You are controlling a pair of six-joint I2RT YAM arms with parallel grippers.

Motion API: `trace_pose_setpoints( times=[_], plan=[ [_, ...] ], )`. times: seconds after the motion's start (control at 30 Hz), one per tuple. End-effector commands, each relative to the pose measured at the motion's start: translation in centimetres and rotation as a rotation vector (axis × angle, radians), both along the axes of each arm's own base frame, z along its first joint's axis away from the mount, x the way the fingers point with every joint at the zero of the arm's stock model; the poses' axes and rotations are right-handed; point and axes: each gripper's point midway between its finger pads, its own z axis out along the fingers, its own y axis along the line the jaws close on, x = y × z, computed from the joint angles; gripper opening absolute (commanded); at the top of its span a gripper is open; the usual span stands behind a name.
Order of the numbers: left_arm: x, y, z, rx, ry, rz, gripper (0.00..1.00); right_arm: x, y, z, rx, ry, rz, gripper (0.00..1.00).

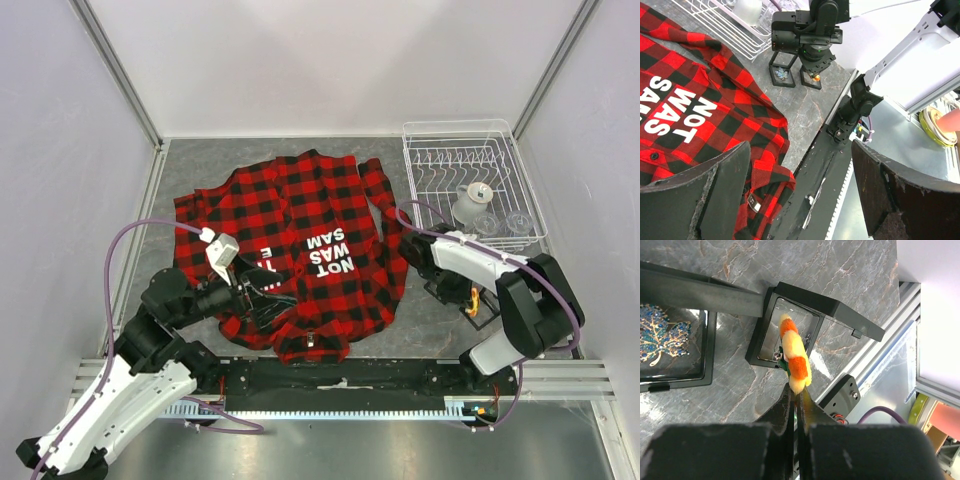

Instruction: Remove the brooch from the garment

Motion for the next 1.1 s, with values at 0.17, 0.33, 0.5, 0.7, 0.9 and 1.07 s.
trace_pose_setpoints(
  times=[0.17, 0.33, 0.5, 0.7, 0.9, 1.07],
  plan=[
    [-0.6, 0.6, 0.8, 0.005, -0.077, -0.003, 0.88, -0.4, -1.4, 0.2, -0.064, 0.007, -0.059, 0.02],
    [-1.0, 0.5, 0.9, 0.000, -0.086, -0.017, 0.88, -0.6, -1.6, 0.0, -0.078, 0.025, -0.072, 0.00],
    [-1.2, 0.6, 1.0, -0.004, -0.091, -0.020, 0.88, -1.3, -2.1, 0.0, -0.093, 0.050, -0.096, 0.00],
    [-1.4, 0.6, 1.0, -0.007, -0.095, -0.026, 0.88, -1.0, -2.4, 0.0, -0.115, 0.058, -0.109, 0.00],
    [-1.5, 0.6, 1.1, -0.007, -0.098, -0.030, 0.88, -0.5, -2.7, -0.3, -0.143, 0.075, -0.101, 0.02],
    [-1.5, 0.5, 1.0, -0.002, -0.094, -0.032, 0.88, -0.3, -2.6, -0.9, -0.140, 0.089, -0.089, 0.05]
  ],
)
